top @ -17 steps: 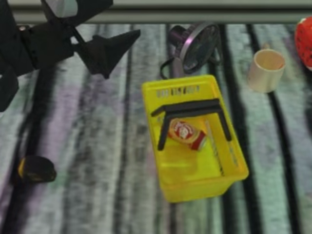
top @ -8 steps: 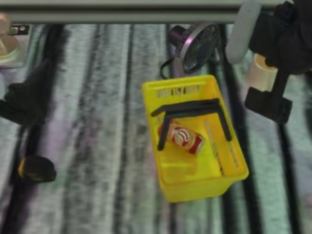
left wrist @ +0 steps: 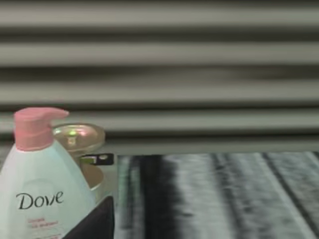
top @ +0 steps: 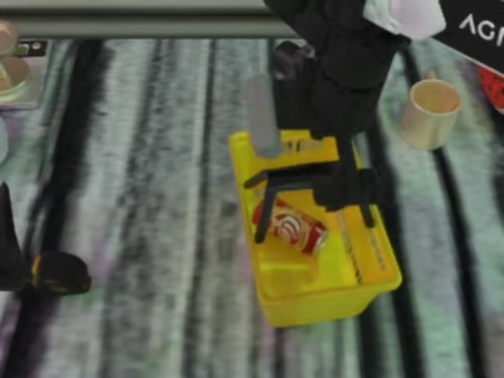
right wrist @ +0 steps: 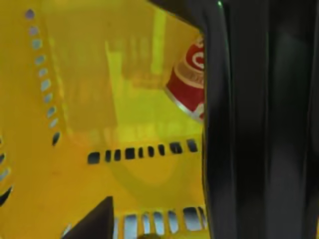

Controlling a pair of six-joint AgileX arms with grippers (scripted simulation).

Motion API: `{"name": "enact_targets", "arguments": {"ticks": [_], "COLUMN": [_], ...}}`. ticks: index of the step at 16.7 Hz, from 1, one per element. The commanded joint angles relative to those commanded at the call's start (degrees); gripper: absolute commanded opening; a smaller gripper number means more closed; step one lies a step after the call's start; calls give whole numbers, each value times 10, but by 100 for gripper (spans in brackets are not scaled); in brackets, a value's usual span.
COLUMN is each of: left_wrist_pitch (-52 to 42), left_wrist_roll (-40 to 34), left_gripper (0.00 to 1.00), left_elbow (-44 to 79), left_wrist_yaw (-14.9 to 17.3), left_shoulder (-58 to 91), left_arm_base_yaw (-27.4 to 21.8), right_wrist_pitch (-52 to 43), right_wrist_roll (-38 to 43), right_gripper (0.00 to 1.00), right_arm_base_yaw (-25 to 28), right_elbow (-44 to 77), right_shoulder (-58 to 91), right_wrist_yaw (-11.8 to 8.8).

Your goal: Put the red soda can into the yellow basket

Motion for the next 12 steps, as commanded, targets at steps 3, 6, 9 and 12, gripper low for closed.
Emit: {"name": "enact_targets", "arguments": {"ticks": [3, 6, 9, 12], "left_wrist_pitch": [-30, -37, -37, -37], "left_wrist_roll": [1, 2, 2, 2], "left_gripper": [100, 100, 100, 100], "left_elbow": [-36, -44, -44, -44], "left_wrist_yaw": [-36, -45, -45, -45], "left_shoulder": [-60, -75, -75, -75], "left_arm_base_yaw": [8, 10, 10, 10], "right_wrist_pitch": [-34, -43, -43, -34], "right_wrist_roll": [-25, -31, -31, -32], "right_gripper": [100, 100, 100, 100], "right_arm_base_yaw": [16, 21, 21, 19], "right_elbow": [50, 63, 63, 52], "right_shoulder": [53, 66, 66, 64], "right_wrist_yaw": [0, 0, 0, 0]}}
